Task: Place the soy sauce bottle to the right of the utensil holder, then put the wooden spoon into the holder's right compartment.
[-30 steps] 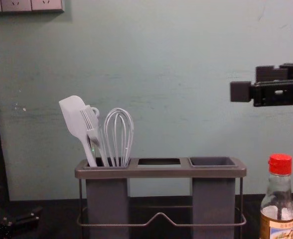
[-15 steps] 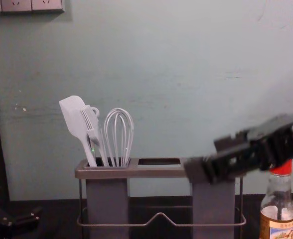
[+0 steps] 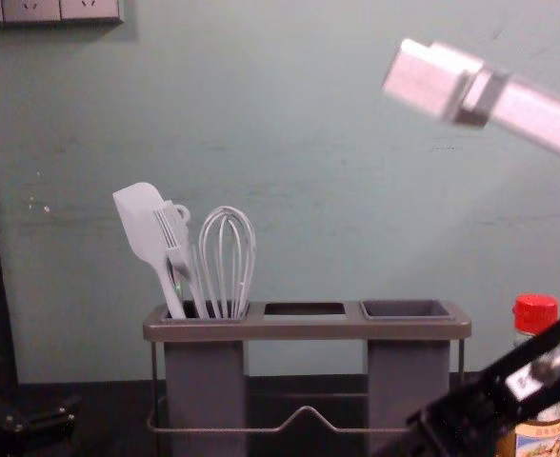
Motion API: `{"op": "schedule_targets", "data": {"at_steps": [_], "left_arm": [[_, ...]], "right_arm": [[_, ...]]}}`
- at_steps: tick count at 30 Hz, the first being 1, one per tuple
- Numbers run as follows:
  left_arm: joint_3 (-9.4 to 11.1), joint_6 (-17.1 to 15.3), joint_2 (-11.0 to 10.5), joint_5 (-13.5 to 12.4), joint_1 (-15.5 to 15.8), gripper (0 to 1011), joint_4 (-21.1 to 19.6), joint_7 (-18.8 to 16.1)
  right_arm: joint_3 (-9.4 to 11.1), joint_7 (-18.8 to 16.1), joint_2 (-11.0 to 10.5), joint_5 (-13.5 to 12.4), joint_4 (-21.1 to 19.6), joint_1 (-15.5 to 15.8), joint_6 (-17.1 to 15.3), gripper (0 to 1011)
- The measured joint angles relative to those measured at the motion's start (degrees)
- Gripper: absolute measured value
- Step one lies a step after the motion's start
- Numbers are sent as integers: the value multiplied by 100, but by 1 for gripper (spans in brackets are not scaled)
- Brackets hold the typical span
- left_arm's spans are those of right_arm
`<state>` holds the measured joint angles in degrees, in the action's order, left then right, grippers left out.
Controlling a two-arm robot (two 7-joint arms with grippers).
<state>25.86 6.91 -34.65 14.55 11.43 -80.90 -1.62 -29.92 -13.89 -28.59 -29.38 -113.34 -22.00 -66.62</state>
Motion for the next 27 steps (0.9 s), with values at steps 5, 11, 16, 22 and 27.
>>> {"op": "schedule_targets", "data": {"at_steps": [5, 11, 16, 22, 27], "left_arm": [[0, 0, 0, 0, 0, 1011, 0, 0], [0, 0, 0, 0, 0, 1011, 0, 0], [0, 0, 0, 0, 0, 1011, 0, 0], [0, 0, 0, 0, 0, 1012, 0, 0], [0, 0, 0, 0, 0, 1012, 0, 0]], "right_arm": [[-98, 245, 289, 198, 273, -60, -311, 1002], [-117, 394, 477, 335, 511, -92, -444, 1002], [-112, 381, 448, 324, 476, -84, -414, 1002], [-103, 350, 423, 315, 452, -75, -381, 1002], [-100, 339, 410, 307, 436, -71, -366, 1002]]}}
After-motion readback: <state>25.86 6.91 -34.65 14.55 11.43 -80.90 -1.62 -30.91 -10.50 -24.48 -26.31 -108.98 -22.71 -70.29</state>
